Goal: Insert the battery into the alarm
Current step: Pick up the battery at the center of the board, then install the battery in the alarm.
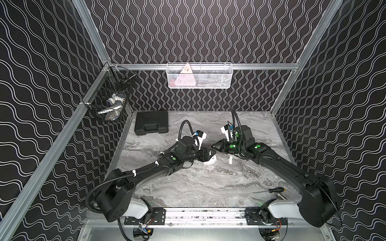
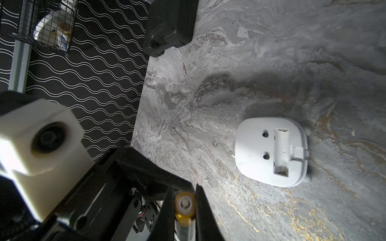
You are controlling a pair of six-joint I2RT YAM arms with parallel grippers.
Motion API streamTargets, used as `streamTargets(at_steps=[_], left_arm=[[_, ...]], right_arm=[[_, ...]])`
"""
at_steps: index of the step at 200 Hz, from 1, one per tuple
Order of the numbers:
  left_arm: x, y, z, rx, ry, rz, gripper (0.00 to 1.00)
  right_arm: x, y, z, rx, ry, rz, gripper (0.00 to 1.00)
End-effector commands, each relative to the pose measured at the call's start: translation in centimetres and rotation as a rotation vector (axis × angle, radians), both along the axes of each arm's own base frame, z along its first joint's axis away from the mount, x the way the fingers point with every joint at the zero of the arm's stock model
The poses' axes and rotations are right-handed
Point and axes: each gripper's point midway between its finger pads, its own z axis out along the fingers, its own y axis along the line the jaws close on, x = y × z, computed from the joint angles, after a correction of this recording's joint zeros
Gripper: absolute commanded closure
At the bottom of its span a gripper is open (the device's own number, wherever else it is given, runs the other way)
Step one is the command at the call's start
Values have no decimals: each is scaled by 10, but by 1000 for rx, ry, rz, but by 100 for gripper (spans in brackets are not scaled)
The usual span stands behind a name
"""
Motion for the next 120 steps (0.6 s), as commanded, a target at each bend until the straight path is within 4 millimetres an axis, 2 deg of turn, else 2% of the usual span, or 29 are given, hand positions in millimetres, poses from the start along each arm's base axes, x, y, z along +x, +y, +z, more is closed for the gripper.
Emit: streamTargets(at_steps=[1, 21, 43, 55, 81, 99, 120], left_arm=[[2, 0, 16, -46, -64, 5, 27], [2, 12, 29, -93, -117, 43, 9], [11, 38, 22, -137, -87, 144, 2], [20, 55, 5, -154, -18, 217, 1], [37, 83, -64, -24, 237, 338, 1], [40, 87, -96, 76, 338, 360, 1], [44, 82, -117, 136, 413, 350, 5]], right_arm=[[11, -4, 7, -25, -82, -29, 98], [22, -11, 2, -84, -146, -55, 98], [35, -20, -8, -165, -234, -83, 100], [42, -23, -12, -196, -281, -92, 100], [50, -23, -25, -255, -361, -61, 100], [55, -22, -37, -285, -397, -47, 100], [61, -20, -54, -323, -409, -30, 100]])
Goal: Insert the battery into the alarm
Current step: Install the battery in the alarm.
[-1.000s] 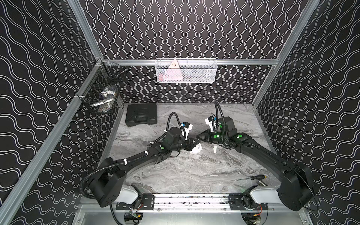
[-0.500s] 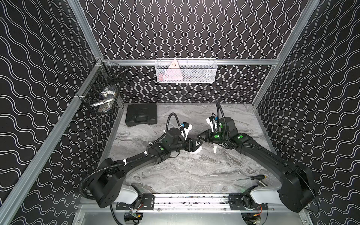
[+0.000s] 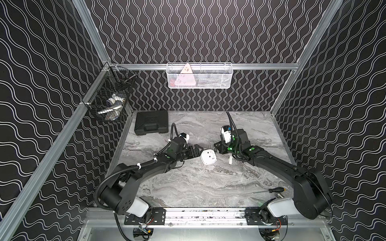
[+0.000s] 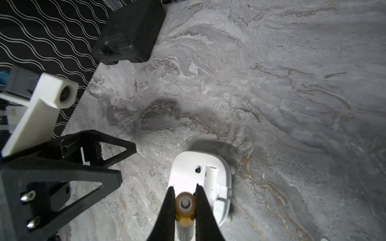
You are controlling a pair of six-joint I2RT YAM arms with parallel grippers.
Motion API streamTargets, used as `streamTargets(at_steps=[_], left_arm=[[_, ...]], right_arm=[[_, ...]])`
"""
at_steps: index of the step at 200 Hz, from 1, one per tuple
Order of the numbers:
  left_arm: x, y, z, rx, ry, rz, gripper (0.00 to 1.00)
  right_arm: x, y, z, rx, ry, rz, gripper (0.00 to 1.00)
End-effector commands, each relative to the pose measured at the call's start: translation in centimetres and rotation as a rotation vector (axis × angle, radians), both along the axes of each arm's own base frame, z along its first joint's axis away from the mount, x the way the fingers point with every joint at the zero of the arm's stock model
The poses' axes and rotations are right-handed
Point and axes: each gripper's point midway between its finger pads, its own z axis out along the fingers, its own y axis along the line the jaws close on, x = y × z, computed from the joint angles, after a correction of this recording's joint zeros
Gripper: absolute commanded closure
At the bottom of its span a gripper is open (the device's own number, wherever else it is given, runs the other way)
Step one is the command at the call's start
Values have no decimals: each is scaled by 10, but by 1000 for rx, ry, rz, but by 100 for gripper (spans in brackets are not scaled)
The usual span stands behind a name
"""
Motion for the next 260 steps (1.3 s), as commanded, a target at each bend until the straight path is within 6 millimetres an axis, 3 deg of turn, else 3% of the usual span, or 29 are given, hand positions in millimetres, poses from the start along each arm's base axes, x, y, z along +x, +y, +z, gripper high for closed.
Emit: streamTargets(at_steps=[1, 54, 115, 148, 191, 260], left_arm=[[-4, 2, -30, 60, 142, 7, 5], [-7, -10, -64, 127, 278, -68, 24], [-16, -22, -81, 140, 330, -116, 25], [-18, -18, -86, 172, 344, -114, 27], [-21, -14, -92, 205, 365, -118, 34], [-22, -11, -97, 226, 377, -117, 36]], right_arm=[[17, 3, 0, -49, -121, 25, 100], [18, 15, -30, -44, -105, 81, 100], [15, 26, -54, -74, -68, 117, 100], [13, 24, -67, -104, -53, 114, 99], [11, 18, -72, -139, -48, 105, 99], [-2, 17, -80, -143, -21, 133, 96]])
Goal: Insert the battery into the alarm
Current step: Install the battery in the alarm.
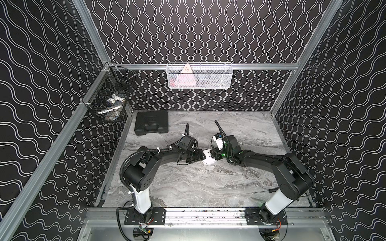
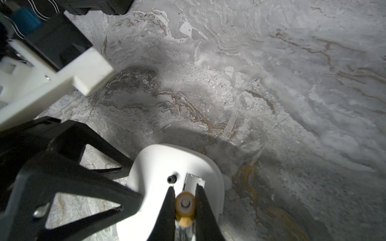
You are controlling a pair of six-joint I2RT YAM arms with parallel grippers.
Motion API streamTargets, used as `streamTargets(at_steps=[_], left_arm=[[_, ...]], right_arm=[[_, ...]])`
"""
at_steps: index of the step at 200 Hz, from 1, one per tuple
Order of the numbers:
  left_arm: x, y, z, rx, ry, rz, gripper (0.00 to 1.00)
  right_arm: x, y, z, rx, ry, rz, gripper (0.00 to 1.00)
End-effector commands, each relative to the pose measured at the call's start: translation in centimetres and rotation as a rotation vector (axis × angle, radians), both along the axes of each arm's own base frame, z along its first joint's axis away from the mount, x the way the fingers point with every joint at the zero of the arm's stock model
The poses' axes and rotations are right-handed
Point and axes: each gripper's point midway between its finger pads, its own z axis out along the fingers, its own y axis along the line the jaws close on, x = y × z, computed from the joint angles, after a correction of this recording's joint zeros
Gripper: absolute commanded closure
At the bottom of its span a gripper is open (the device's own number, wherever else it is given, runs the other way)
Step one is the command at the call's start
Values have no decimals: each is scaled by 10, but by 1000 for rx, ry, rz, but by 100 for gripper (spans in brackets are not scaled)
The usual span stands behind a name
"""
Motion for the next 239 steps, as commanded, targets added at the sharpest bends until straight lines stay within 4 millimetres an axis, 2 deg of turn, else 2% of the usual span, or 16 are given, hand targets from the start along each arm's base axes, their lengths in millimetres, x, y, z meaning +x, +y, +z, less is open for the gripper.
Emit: streamTargets(at_steps=[1, 29, 65, 86, 98, 114, 141, 197, 212, 239], left_arm=[[-15, 18, -23, 110, 73, 7, 36], [-15, 18, -23, 107, 74, 6, 37], [-16, 17, -23, 103, 74, 1, 37], [-16, 17, -23, 104, 75, 1, 36], [-17, 17, -24, 102, 78, 0, 36], [-16, 17, -23, 98, 77, 0, 36], [-16, 16, -24, 98, 77, 0, 36], [-16, 16, -23, 96, 74, 0, 36], [-16, 16, -23, 96, 75, 0, 36], [-16, 17, -23, 95, 73, 1, 36]], right_arm=[[-6, 1, -2, -12, 3, 32, 96], [-12, 3, -11, -21, 33, 54, 94], [-10, 6, -13, -17, 61, 48, 82], [-9, 6, -15, -20, 70, 39, 79], [-8, 5, -14, -20, 67, 34, 78], [-8, 5, -12, -20, 66, 29, 71], [-7, 3, -7, -19, 59, 18, 69], [-5, -2, 11, 1, 25, -26, 58], [-4, -4, 12, -7, 22, -35, 58], [-9, -4, 10, -10, 51, -27, 73]])
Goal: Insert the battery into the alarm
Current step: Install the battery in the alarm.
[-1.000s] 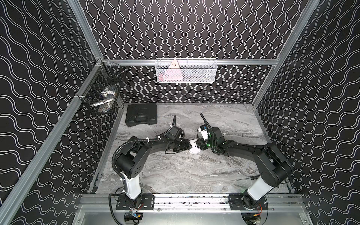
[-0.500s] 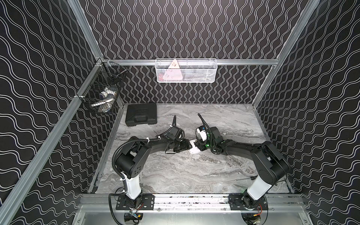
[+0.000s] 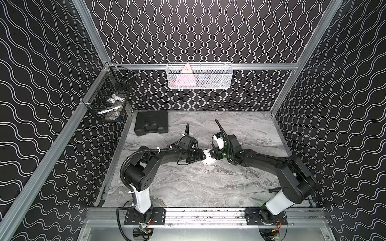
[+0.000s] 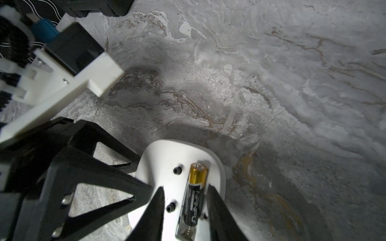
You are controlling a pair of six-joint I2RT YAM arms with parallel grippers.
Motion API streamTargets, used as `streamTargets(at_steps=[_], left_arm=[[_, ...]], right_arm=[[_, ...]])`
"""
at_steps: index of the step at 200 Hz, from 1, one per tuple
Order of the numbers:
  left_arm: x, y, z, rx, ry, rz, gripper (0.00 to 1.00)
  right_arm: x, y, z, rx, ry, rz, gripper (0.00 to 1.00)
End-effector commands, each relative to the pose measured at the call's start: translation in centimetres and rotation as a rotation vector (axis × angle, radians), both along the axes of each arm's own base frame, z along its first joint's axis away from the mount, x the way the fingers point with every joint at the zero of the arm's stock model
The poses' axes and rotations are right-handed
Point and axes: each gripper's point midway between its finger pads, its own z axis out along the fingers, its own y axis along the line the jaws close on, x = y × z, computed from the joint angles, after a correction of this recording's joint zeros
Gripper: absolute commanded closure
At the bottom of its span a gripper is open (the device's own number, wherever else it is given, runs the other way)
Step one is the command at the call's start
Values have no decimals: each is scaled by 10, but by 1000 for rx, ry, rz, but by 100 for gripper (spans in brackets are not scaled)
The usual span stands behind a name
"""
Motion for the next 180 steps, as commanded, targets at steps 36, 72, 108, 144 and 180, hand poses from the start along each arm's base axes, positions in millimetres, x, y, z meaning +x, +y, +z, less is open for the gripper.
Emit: streamTargets(at_steps=[36, 72, 108, 144, 180], left_arm=[[-17, 17, -21, 96, 70, 4, 36], [-18, 18, -23, 94, 73, 5, 36], [-17, 17, -23, 94, 71, 2, 36], [-18, 18, -23, 95, 71, 1, 36], [-19, 18, -24, 94, 71, -2, 36]], right_arm=[[-11, -5, -12, -16, 60, -5, 89], [-14, -4, -23, -26, 95, -2, 94], [-12, -4, -15, -19, 88, -8, 94], [-1, -5, 4, -20, 42, -36, 81], [14, -2, 0, -57, 46, -58, 76]])
